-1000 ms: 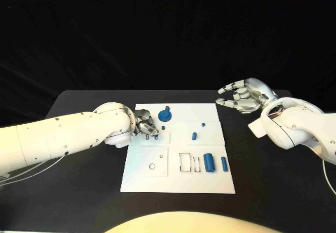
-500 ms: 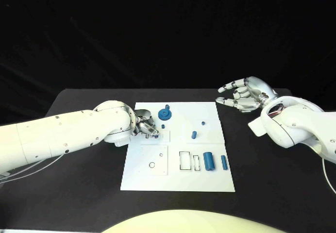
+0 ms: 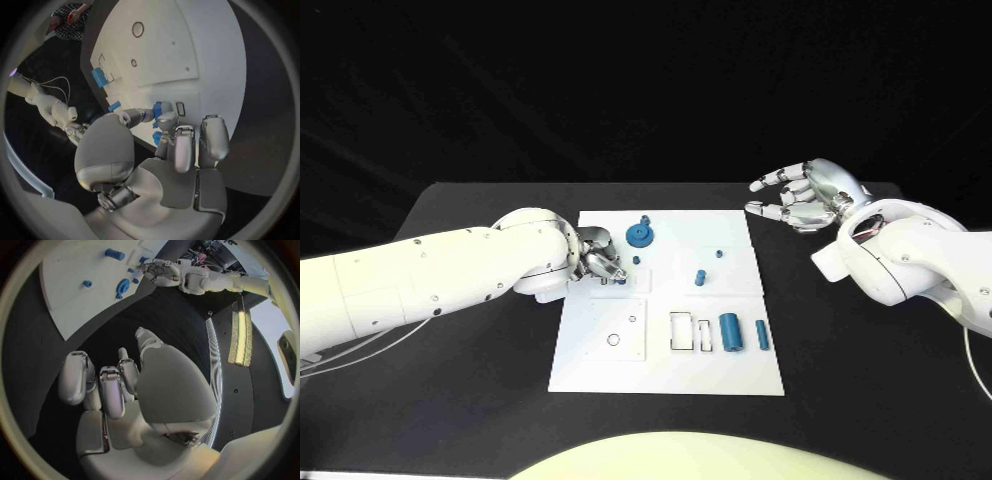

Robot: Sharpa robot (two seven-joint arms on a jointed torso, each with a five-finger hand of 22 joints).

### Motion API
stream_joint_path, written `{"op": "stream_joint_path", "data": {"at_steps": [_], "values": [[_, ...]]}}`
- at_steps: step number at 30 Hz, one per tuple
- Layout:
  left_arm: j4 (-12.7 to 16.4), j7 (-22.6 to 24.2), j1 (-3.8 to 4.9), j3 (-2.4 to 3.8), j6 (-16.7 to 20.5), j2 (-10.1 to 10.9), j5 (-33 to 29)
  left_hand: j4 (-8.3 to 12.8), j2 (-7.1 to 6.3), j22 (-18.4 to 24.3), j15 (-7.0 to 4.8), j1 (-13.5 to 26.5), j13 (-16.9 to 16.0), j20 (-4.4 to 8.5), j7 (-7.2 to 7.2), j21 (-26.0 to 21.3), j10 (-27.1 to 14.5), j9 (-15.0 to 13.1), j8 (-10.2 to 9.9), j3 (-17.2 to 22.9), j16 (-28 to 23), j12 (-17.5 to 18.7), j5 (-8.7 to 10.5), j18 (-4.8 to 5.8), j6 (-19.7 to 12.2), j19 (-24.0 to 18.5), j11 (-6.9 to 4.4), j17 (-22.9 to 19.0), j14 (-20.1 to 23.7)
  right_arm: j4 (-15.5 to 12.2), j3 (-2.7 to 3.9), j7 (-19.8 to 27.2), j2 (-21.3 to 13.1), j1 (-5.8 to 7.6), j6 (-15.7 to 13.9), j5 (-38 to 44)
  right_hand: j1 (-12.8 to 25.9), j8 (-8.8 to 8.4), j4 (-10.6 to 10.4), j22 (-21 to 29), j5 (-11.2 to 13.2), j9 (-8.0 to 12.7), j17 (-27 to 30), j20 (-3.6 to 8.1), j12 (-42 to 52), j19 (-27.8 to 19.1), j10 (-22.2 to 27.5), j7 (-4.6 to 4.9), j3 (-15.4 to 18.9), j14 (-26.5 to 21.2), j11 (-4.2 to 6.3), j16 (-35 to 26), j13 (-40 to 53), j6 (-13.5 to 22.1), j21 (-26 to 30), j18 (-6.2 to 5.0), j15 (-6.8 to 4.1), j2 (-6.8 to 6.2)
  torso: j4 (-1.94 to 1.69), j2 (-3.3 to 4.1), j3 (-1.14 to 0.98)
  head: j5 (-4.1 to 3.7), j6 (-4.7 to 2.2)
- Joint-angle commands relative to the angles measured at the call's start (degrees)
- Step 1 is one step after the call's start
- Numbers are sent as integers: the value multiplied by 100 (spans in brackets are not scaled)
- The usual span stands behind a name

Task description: Assemble the parts on the task board

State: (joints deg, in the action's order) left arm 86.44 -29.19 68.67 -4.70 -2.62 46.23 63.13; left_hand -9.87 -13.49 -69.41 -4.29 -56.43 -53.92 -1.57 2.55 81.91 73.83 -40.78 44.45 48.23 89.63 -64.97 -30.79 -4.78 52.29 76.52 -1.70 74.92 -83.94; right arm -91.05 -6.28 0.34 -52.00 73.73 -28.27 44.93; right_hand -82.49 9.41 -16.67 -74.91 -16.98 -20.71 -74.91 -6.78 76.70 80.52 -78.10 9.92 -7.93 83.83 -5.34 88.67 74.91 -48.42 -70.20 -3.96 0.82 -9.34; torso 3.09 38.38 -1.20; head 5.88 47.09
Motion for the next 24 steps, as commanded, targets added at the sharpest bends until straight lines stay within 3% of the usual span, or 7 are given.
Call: {"op": "stream_joint_path", "data": {"at_steps": [1,11,19,24], "values": [[-3,-11,-9,-7,101,11,-70,1250,62,-8,-51,1,-9,-9,-5,29,44,-8,26,1231,37,-24,-5,30,53,45,-3,1508,-606,2,2,31,3,-6,52,8,16,-5,10,-269,-35,-1,-1159,2,3,-28,-9,10,-40,525,27,-32,127,-46,25,-52,-2,60,1,0,0,-2,5],[-48,7,-1,30,52,8,-160,1290,58,-27,-55,-1,-14,-7,-13,38,53,-4,33,1240,37,-33,-9,34,60,55,-10,1508,-606,7,2,35,10,-14,55,8,16,-5,10,-269,-35,-1,-1159,2,3,-28,-9,10,-40,525,27,-32,127,-46,25,-52,-2,60,4,-5,-2,2,-4],[-104,15,34,47,-669,-50,-161,1321,46,-26,-57,-2,5,-5,-15,39,46,3,34,1234,37,-21,-18,34,65,52,-12,1508,-606,12,1,29,14,-16,68,6,16,-5,10,-269,-35,-1,-1159,2,3,-28,-9,10,-40,525,27,-32,127,-46,25,-52,-2,60,11,4,-1,-1,13],[-156,18,49,51,-811,-73,-117,1334,42,-50,-56,-5,-7,-5,-16,48,52,7,32,1229,37,-29,-28,40,68,66,-13,1508,-606,13,1,27,14,-17,71,6,16,-5,10,-269,-35,-1,-1159,2,3,-28,-9,10,-40,525,27,-32,127,-46,25,-52,-2,60,5,0,-7,-11,25]]}}
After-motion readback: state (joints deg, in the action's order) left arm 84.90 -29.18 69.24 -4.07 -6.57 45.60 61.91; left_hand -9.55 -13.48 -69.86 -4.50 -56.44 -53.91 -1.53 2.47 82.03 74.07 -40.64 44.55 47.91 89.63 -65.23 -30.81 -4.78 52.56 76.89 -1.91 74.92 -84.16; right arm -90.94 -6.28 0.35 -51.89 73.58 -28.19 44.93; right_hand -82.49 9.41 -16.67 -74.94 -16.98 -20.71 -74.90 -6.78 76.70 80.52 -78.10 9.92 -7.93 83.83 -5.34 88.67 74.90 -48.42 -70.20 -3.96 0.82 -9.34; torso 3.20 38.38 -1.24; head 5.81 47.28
